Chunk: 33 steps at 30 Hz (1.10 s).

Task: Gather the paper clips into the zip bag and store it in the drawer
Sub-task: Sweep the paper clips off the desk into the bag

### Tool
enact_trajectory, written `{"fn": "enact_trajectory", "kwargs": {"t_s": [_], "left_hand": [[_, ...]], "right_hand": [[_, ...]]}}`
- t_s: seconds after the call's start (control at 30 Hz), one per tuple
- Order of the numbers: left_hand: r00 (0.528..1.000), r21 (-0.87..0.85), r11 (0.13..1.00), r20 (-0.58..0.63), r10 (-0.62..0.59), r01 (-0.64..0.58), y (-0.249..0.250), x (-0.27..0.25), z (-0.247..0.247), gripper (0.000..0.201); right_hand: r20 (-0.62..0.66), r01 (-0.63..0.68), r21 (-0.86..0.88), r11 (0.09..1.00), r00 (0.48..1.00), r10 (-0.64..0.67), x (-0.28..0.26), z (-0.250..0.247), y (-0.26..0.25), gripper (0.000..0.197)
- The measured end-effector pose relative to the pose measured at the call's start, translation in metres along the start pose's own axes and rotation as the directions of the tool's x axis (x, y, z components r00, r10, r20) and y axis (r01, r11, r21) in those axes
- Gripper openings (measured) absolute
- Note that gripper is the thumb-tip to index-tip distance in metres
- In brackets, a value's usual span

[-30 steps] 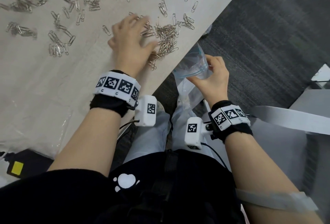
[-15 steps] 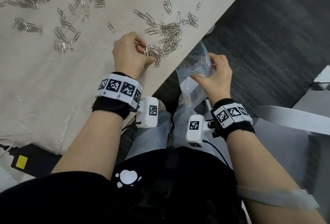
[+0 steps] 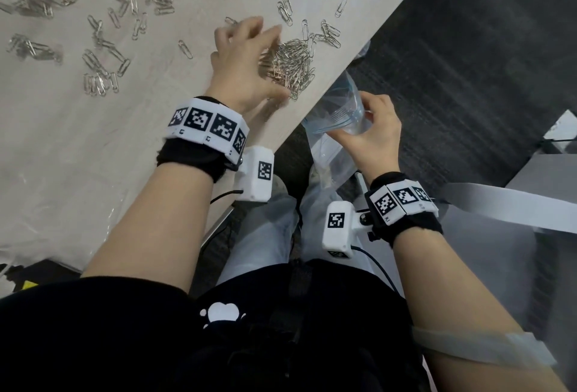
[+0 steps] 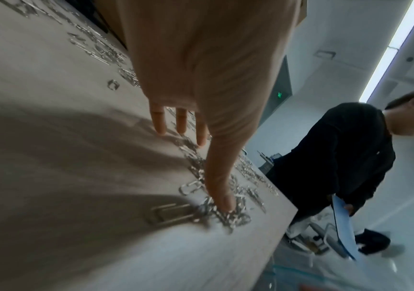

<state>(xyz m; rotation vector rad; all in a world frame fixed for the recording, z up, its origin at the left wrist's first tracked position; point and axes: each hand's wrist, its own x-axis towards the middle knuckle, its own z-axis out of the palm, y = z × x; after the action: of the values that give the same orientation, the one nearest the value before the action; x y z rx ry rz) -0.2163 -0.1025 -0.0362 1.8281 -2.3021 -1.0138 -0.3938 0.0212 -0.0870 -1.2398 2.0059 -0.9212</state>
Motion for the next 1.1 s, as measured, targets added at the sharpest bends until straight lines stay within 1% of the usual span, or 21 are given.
{"fn": "enact_trajectory", "kwargs": {"t_s": [0.07,0.13,0.2,0.33,0.43,0.6,0.7,0.77,0.83,0.97,1.03,1.1], "left_hand": [[0.999,-0.032,0.999,0.022,0.039,-0.038,0.002,0.0,0.006,0.086],[0.996,-0.094,0.992,-0.002,0.087,-0.087,0.006,0.0,0.014,0.078],[0.993,-0.119,0.985,-0.02,0.12,-0.122,0.009,0.0,0.021,0.071],[0.989,-0.127,0.981,-0.038,0.143,-0.147,0.013,0.002,0.027,0.061],[0.987,-0.171,0.972,-0.042,0.154,-0.159,0.014,0.002,0.03,0.057],[0.981,-0.192,0.962,-0.021,0.192,-0.193,0.016,0.005,0.033,0.05],[0.971,-0.208,0.951,0.013,0.238,-0.23,0.02,0.004,0.033,0.047],[0.962,-0.25,0.935,0.043,0.27,-0.251,0.024,0.001,0.034,0.046],[0.958,-0.341,0.908,0.069,0.28,-0.241,0.028,-0.003,0.035,0.044],[0.964,-0.501,0.851,0.108,0.242,-0.158,0.032,-0.007,0.033,0.045],[0.973,-0.558,0.813,0.042,0.227,-0.165,0.03,-0.007,0.028,0.042],[0.985,-0.583,0.794,-0.079,0.156,-0.173,0.023,-0.005,0.024,0.038]], "right_hand": [[0.004,-0.008,0.002,1.0,1.0,0.008,0.0,0.0,0.001,0.059],[0.004,-0.009,0.0,1.0,1.0,0.009,0.0,0.001,0.001,0.059],[0.005,-0.004,0.001,1.0,1.0,0.004,0.001,0.001,0.001,0.059],[-0.004,-0.001,0.019,1.0,1.0,0.001,0.001,0.001,0.0,0.057],[-0.01,-0.006,0.047,0.999,1.0,0.006,0.0,0.003,-0.001,0.057],[-0.006,-0.007,0.052,0.999,1.0,0.008,0.0,0.005,-0.003,0.058],[-0.014,-0.013,0.052,0.999,1.0,0.013,0.0,0.006,-0.003,0.058],[-0.019,-0.019,0.048,0.999,1.0,0.02,0.001,0.007,-0.003,0.058],[-0.018,-0.022,0.045,0.999,1.0,0.023,0.001,0.007,-0.004,0.057],[-0.025,-0.021,0.043,0.999,0.999,0.022,0.001,0.008,-0.004,0.054],[-0.027,-0.026,0.051,0.998,0.999,0.027,0.0,0.01,-0.003,0.053],[-0.03,-0.033,0.058,0.998,0.999,0.034,0.001,0.012,-0.002,0.052]]}}
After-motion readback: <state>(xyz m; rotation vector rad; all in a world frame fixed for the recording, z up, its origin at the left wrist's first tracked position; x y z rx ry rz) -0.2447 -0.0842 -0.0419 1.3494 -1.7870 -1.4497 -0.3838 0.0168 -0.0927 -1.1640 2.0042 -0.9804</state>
